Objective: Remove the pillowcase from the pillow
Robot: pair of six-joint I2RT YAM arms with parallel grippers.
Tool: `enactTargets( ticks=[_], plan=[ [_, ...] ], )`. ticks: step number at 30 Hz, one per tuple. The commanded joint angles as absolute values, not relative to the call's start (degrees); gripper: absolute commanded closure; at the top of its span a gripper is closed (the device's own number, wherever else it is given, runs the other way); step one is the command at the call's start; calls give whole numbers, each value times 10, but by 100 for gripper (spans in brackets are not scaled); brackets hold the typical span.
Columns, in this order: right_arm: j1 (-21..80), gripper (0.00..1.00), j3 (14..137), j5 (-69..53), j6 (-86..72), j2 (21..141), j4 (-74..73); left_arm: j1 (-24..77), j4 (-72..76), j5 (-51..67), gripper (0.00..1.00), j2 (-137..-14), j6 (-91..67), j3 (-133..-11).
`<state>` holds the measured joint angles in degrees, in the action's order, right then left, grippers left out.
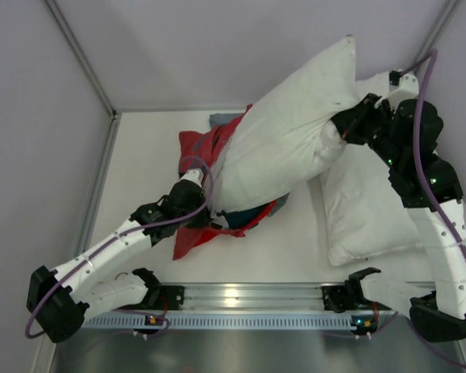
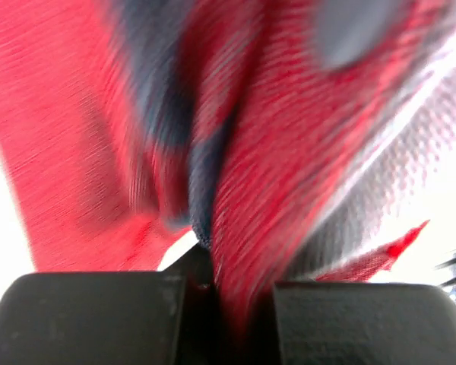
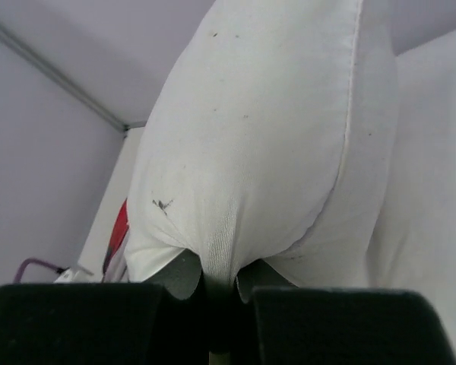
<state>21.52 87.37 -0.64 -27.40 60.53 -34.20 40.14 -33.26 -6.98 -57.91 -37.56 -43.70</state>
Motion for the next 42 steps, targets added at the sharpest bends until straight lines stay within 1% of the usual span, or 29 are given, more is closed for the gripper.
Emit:
enactTargets(
  ticks=[1, 4, 5, 6, 7, 8, 9, 10, 12, 14, 15, 17, 19, 24, 25, 30, 34, 38, 39, 41, 42],
  plan=[
    [112, 100, 971, 97, -222, 606, -304, 394, -352, -123, 100, -584, -359, -434],
    [76, 100, 979, 104, -209, 608, -312, 393, -347, -103, 100, -590, -350, -446],
    [76, 100, 976, 109, -209, 610, -315, 393, -339, -72, 100, -591, -338, -451],
    [76, 100, 957, 106, -211, 609, -316, 393, -329, -45, 93, -599, -328, -454],
    [75, 100, 945, 104, -218, 604, -316, 394, -321, -16, 74, -604, -321, -459],
    [73, 100, 932, 119, -222, 601, -316, 402, -316, 19, 48, -610, -315, -473],
    [68, 100, 906, 126, -228, 598, -316, 409, -317, 10, 16, -612, -315, -478],
    [50, 100, 894, 133, -232, 590, -316, 417, -318, -16, 1, -606, -318, -482],
    [6, 100, 876, 130, -236, 585, -326, 421, -333, -84, 1, -579, -337, -481],
    [-38, 100, 875, 82, -240, 587, -337, 421, -340, -126, 1, -557, -360, -466],
    [-55, 100, 871, 63, -244, 588, -342, 421, -341, -144, 1, -549, -366, -459],
    [-97, 100, 867, 5, -256, 587, -342, 421, -330, -140, 1, -533, -381, -431],
    [-121, 100, 868, -32, -264, 589, -341, 421, -302, -108, 1, -544, -387, -414],
    [-156, 100, 882, -86, -284, 606, -343, 422, -266, -73, 1, -602, -400, -372],
    [-161, 100, 882, -110, -287, 608, -341, 423, -229, -36, 1, -605, -396, -353],
    [-165, 100, 879, -147, -309, 606, -327, 424, -109, 95, 1, -623, -376, -305],
    [-165, 100, 880, -173, -319, 609, -320, 430, -83, 126, 1, -660, -367, -294],
    [-165, 100, 880, -193, -330, 608, -302, 431, -31, 202, 2, -722, -366, -284],
    [-165, 100, 882, -197, -332, 610, -301, 431, -13, 220, 5, -741, -366, -283],
    [-165, 100, 886, -200, -332, 612, -301, 431, -17, 209, 27, -754, -370, -289],
    [-165, 100, 887, -200, -330, 610, -301, 431, -31, 185, 39, -762, -371, -295]
  ],
)
